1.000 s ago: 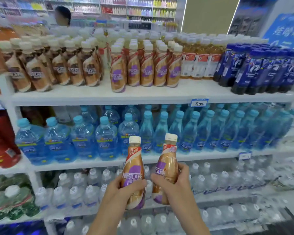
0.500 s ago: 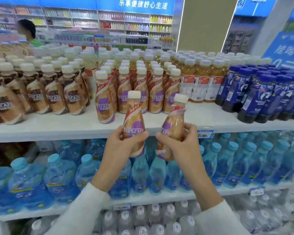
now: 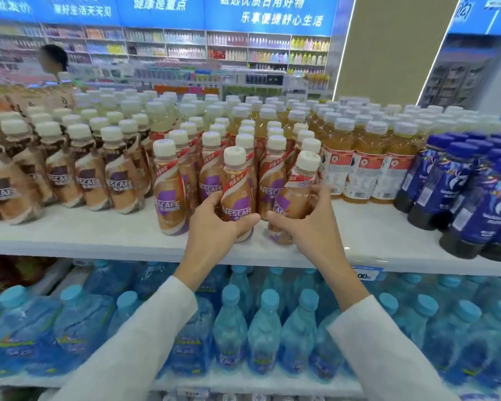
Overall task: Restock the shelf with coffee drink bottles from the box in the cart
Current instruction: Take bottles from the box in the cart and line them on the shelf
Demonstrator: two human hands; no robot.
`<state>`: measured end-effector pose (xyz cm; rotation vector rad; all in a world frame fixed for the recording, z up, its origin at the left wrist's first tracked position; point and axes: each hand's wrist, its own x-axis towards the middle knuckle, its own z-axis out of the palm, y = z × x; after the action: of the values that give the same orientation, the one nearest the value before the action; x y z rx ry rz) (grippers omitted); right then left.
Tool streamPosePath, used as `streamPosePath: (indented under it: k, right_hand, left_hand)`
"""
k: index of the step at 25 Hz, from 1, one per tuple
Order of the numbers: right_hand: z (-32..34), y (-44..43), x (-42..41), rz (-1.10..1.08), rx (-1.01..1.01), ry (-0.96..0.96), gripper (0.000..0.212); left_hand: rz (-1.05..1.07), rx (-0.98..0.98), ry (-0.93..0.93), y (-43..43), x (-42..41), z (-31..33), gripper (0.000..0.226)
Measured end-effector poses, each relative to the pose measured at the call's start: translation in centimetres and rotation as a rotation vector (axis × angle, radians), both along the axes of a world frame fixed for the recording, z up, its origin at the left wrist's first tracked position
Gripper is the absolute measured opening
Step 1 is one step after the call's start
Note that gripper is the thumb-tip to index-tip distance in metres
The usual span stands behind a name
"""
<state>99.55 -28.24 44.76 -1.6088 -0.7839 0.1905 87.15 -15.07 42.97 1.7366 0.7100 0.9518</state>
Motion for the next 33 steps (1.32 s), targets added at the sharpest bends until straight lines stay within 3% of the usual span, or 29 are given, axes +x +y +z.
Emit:
streamPosePath:
  k: [2, 5, 10, 12, 16, 25, 33]
  right_hand:
    - [-0.4, 0.1, 0.5, 0.046, -0.024, -0.009, 0.077]
    - [-1.0, 0.0, 0.6, 0.089, -0.081, -0.043, 0.080]
    - [-2.3, -0.4, -0.7, -0.112, -0.148, -0.183, 0.090]
    - [-2.7, -0.3, -0.9, -0.149, -0.135, -0.132, 0.083]
    - [-2.9, -0.1, -0.4, 0.075, -0.078, 0.009, 0.060]
    - [-3.6, 0.0, -2.1, -0.041, -0.001, -0.017, 0.058]
    - [-3.5, 3.4, -4.6, -0.034, 0.019, -0.079, 0.050]
  left_hand:
    - [0.001, 0.032, -0.002, -0.3, 0.2, -0.3, 0.064]
    - [0.017, 0.042, -0.022, -0.6, 0.2, -0.6, 0.068]
    - [0.015, 0.040, -0.048, -1.0, -0.8, -1.5, 0.069]
    - [0.042, 0.037, -0.062, -1.0, -1.0, -1.9, 0.069]
    - [0.056, 0.031, -0.080, -1.1, -1.2, -2.5, 0.067]
    - [0.179, 0.146, -0.080, -2.4, -2.5, -2.3, 0.067]
    - [0.437, 0.292, -0.078, -1.6, -3.7, -3.5, 0.058]
